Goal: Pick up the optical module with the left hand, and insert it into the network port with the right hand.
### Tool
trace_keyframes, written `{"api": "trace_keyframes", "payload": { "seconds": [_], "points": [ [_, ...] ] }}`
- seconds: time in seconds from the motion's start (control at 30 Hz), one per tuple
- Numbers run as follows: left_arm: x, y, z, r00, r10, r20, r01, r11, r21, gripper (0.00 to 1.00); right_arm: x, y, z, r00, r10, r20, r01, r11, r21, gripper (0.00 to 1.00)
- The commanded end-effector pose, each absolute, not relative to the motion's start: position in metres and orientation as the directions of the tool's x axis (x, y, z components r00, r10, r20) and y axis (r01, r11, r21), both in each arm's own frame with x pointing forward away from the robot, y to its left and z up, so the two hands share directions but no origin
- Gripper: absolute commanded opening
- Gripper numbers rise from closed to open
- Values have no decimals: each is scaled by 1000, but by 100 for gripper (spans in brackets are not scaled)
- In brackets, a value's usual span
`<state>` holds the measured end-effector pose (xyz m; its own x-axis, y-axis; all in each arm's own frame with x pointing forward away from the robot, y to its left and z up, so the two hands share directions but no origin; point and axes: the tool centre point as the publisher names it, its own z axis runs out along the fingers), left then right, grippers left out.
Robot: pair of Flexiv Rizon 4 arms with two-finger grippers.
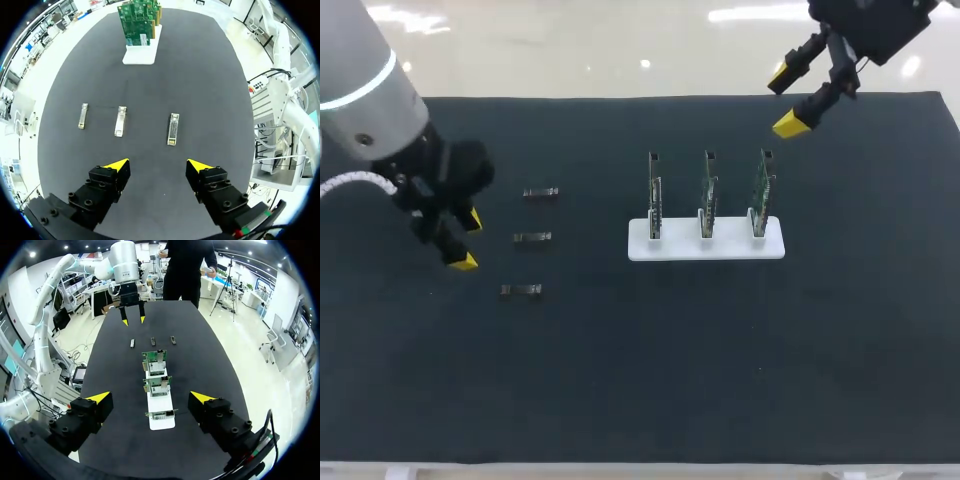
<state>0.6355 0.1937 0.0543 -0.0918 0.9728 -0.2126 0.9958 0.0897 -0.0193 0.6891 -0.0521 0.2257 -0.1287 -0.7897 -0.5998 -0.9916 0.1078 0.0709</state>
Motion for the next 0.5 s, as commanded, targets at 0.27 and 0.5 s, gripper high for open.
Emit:
{"api": "trace_keyframes", "payload": {
  "seconds": [0.27, 0.5],
  "points": [
    [636, 179, 30, -91, 978, -189, 996, 84, -40, 100, 690, -52, 225, -127, -789, -601, -992, 105, 72, 100],
    [636, 177, 21, -90, 980, -176, 996, 85, -37, 100, 690, -52, 225, -127, -789, -601, -992, 105, 72, 100]
  ]
}}
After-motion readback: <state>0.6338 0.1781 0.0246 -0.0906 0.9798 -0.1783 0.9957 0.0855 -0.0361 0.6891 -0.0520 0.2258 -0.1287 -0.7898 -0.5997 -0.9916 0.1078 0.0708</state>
